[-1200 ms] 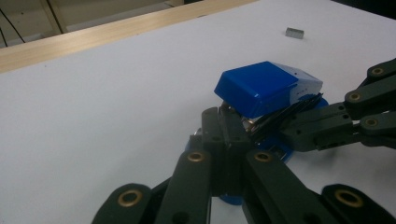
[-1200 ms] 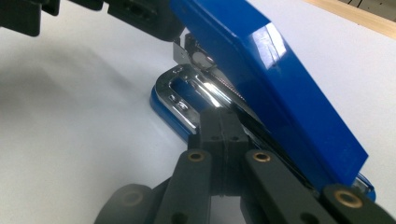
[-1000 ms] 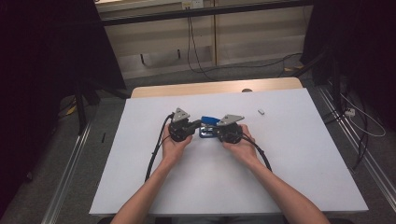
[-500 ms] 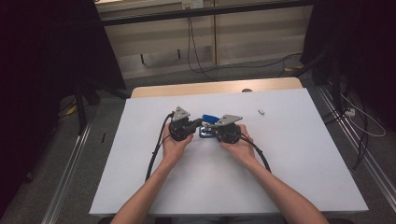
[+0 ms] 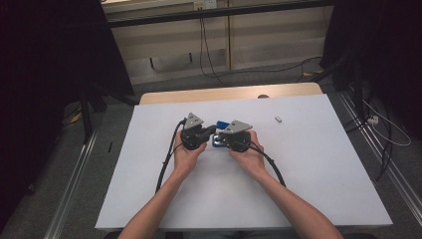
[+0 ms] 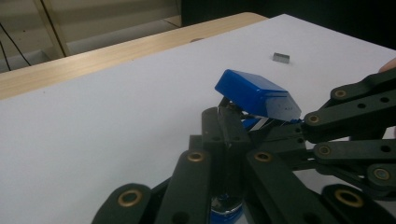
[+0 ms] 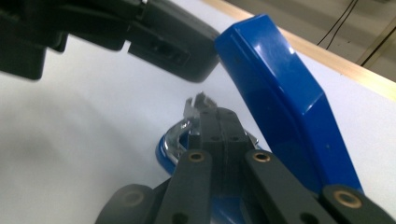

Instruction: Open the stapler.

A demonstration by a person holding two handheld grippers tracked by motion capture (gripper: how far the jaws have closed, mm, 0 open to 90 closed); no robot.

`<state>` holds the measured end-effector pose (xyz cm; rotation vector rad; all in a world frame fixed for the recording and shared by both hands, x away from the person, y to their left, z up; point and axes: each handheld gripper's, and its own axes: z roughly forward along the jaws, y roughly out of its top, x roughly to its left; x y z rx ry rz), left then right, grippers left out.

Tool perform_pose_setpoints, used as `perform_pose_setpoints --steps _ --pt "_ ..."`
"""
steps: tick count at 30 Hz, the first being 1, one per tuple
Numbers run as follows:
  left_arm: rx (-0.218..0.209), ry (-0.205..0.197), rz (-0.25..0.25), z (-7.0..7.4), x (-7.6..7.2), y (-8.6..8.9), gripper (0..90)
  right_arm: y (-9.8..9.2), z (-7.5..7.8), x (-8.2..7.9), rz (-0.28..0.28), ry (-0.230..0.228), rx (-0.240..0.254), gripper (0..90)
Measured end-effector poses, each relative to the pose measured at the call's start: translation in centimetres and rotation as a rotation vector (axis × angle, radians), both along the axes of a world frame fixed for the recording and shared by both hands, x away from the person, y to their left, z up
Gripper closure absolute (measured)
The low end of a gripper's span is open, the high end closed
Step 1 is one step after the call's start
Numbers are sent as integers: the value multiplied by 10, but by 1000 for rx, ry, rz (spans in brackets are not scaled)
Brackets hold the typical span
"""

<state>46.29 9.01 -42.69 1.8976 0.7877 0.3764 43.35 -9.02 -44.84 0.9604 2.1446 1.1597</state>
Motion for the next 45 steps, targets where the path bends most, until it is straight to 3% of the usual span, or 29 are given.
perform_pose_setpoints --steps 4,8,14,21,31,33,37,42,45 --pt "-7 9 -1 -2 1 1 900 -1 0 1 -37 -27 5 900" --pt "24 22 -6 -8 1 -4 900 -1 1 0 -46 -29 10 900" --pt "0 17 -9 -6 4 -1 900 -3 2 0 -49 -28 19 900" --pt "26 44 -11 -13 7 0 900 -2 2 -1 -53 -33 14 900" --pt "54 32 -21 -15 7 -3 900 -3 3 -1 -54 -35 6 900" --pt "36 42 -22 -16 8 -2 900 -3 3 -1 -55 -35 8 900" --pt "51 25 -23 -16 7 -3 900 -2 2 -1 -56 -35 10 900" --pt "51 34 -23 -17 8 -3 900 -2 2 0 -60 -34 8 900" --pt "30 47 -23 -19 9 -2 900 -1 1 0 -58 -40 -2 900"
